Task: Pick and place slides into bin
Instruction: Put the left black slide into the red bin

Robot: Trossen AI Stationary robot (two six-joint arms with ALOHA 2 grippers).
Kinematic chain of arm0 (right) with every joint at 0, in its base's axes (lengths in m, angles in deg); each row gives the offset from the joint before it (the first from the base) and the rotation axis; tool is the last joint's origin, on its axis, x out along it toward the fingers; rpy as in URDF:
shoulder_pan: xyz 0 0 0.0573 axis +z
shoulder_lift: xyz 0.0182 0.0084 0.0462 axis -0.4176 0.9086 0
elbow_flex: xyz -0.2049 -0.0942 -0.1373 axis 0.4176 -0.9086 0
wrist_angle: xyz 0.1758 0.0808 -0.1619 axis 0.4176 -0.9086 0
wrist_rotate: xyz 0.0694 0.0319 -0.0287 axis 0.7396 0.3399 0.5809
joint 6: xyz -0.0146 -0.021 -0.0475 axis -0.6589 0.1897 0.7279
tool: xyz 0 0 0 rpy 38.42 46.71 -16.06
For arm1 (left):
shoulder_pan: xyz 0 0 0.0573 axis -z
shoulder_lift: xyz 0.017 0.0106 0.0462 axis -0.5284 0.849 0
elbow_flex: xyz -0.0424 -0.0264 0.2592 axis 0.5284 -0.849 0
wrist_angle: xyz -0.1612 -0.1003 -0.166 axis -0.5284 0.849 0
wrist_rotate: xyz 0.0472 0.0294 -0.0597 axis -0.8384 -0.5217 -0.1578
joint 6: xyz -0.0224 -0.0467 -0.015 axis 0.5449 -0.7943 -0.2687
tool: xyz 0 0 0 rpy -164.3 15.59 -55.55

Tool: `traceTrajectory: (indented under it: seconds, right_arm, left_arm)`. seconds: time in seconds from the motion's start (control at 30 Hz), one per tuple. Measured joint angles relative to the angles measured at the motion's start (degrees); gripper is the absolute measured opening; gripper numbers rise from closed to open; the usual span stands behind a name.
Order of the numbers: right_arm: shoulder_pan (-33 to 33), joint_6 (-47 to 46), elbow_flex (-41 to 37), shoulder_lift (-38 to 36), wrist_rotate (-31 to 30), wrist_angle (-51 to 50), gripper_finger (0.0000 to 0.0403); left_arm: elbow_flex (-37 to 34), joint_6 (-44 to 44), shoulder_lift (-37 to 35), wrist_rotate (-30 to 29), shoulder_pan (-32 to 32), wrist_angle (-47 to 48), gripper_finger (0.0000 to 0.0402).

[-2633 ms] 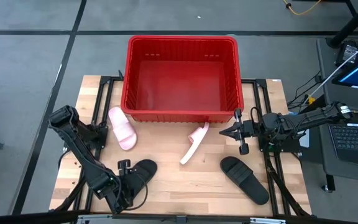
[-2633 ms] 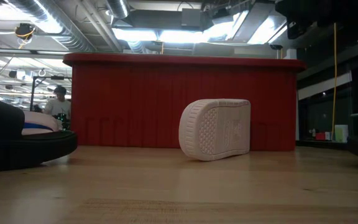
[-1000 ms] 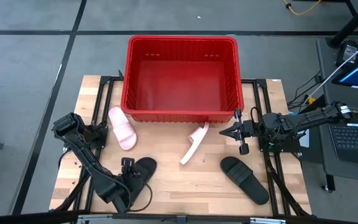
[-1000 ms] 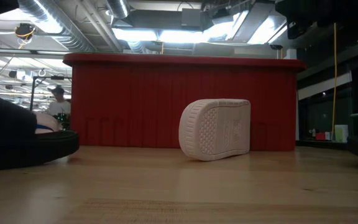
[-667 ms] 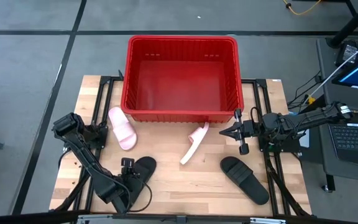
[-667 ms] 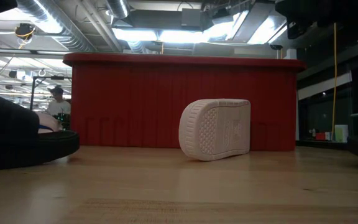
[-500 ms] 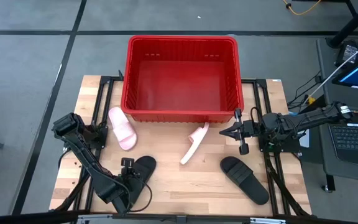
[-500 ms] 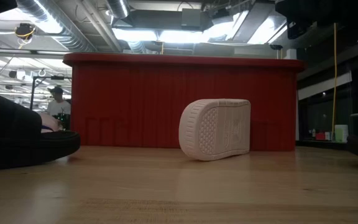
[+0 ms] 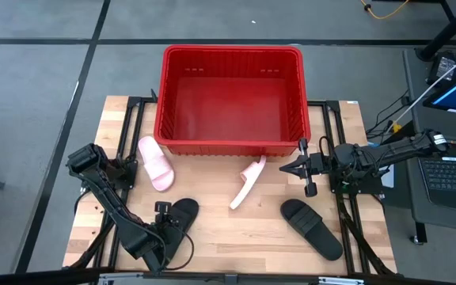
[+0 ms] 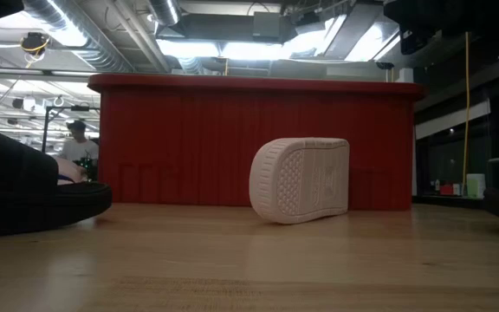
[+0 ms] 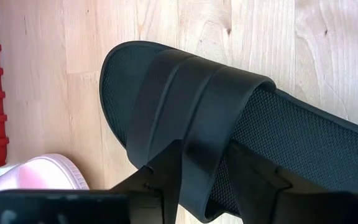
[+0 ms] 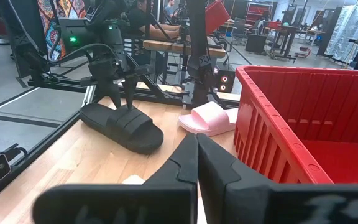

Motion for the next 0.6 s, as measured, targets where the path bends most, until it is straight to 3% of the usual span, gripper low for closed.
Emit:
traceTrajectory:
  seconds: [0.6]
  right_arm:
    - [0.0,0.0,0.0,0.0,0.0,0.0,0.0006]
  left_arm:
    - [0.2,4.0,4.0,-0.1,0.1,0.1,0.0129]
